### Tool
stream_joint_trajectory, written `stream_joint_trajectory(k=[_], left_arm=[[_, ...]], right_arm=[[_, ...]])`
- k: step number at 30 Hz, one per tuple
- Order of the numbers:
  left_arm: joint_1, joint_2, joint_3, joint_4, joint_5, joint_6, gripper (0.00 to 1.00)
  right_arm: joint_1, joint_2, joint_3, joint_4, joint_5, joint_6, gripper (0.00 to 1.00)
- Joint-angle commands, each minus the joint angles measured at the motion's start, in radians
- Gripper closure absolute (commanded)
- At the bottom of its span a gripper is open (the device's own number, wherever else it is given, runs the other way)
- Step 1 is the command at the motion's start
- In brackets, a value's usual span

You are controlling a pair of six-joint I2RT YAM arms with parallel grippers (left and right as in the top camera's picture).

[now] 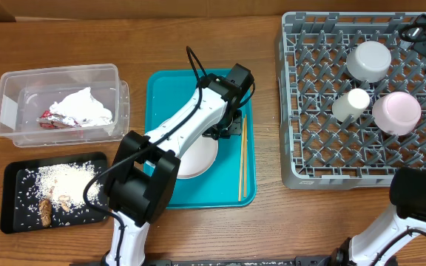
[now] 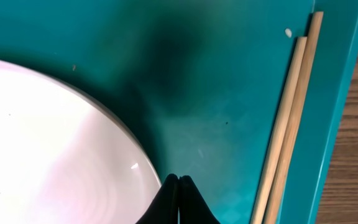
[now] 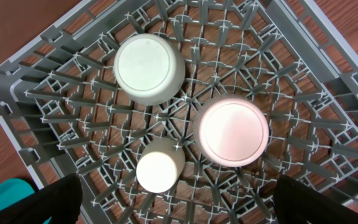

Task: Sort waste into correct bins and load items into the dishwasher
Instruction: 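Release the plate and lift the left gripper off the teal tray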

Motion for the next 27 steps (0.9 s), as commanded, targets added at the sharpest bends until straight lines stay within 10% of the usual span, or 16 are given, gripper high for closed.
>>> stream_joint_trajectory(k=[1, 27], left_arm=[[0.009, 0.011, -0.013, 0.014, 0.015, 0.015, 0.96], [0.01, 0.07, -0.013, -0.002, -0.075, 0.011, 0.96]], right_arm=[[-0.001, 0.0, 0.002, 0.006, -0.001, 0.003, 0.0], [-0.001, 0.0, 0.002, 0.006, -0.001, 0.003, 0.0]])
